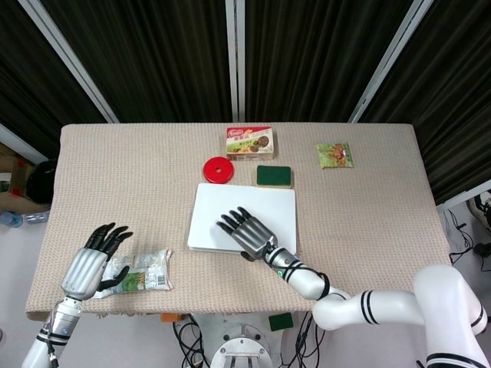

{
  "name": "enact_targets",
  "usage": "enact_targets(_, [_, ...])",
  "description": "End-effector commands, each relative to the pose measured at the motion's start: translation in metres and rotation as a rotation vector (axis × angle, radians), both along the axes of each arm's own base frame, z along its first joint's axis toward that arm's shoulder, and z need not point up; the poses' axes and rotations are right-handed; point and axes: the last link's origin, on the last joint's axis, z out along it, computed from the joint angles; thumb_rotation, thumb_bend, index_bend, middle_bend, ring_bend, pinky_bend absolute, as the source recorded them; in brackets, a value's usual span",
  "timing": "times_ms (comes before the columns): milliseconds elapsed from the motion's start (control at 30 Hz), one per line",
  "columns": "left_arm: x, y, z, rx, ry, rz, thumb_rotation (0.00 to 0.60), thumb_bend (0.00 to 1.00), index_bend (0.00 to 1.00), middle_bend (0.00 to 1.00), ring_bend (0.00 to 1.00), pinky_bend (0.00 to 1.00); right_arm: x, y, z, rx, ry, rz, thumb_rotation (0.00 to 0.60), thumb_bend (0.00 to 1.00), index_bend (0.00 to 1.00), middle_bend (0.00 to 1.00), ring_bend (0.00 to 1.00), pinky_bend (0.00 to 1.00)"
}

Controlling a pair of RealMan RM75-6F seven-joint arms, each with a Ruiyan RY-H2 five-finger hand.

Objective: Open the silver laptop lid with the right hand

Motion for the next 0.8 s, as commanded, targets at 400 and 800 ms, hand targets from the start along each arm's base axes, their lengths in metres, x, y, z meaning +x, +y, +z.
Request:
enact_targets(400, [0.019, 0.008, -0.041, -0.136, -0.012, -0.072, 0.600, 0.35, 0.17, 0.13, 0.03, 0.09, 0.031, -0.006, 0.011, -0.084, 0.018, -0.019, 0.600, 1.00, 0.00, 0.00, 0.00, 0.00])
enact_targets(800, [0.037, 0.043, -0.065, -0.240, -0.009, -0.115, 0.600, 0.36, 0.16, 0.12, 0.03, 0.09, 0.034, -0.011, 0.015, -0.113, 0.015, -0.034, 0.600, 1.00, 0.00, 0.00, 0.00, 0.00])
